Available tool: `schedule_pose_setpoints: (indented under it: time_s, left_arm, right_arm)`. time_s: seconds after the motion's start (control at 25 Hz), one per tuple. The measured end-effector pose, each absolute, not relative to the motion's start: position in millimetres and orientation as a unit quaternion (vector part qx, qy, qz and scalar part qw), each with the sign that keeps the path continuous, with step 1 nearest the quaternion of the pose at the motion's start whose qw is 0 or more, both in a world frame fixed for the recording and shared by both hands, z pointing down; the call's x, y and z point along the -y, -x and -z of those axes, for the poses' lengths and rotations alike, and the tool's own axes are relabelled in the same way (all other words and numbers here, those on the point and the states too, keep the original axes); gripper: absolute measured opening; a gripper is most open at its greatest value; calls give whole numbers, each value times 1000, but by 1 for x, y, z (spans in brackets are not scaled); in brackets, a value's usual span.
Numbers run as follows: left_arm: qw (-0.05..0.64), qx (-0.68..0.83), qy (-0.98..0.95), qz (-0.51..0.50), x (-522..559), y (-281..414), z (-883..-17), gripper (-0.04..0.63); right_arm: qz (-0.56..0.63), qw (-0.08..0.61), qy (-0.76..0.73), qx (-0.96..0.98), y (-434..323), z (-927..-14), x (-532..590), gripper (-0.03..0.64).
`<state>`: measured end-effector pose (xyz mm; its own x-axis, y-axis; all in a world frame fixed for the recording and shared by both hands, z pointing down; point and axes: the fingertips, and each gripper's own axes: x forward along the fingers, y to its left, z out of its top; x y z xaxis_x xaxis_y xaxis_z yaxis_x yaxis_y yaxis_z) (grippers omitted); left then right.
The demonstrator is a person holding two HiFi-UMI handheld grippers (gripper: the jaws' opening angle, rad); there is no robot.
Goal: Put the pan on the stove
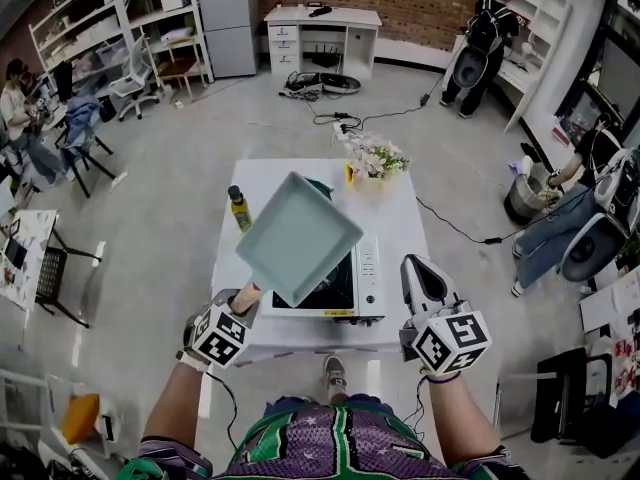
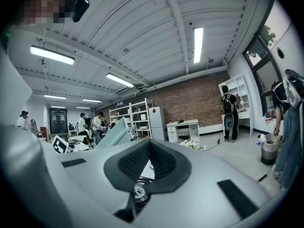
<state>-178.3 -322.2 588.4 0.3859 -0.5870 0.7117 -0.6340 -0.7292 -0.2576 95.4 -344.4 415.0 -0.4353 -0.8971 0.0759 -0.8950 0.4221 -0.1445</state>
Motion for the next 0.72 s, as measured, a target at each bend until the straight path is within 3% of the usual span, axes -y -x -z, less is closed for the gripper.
schedule_pose_setpoints:
  time_s: [0.72]
  left_arm:
    - [48,257,-815,-518,357,181,-664,14]
  right_arm:
    - [106,-8,527,-843,-107,-445,376,2]
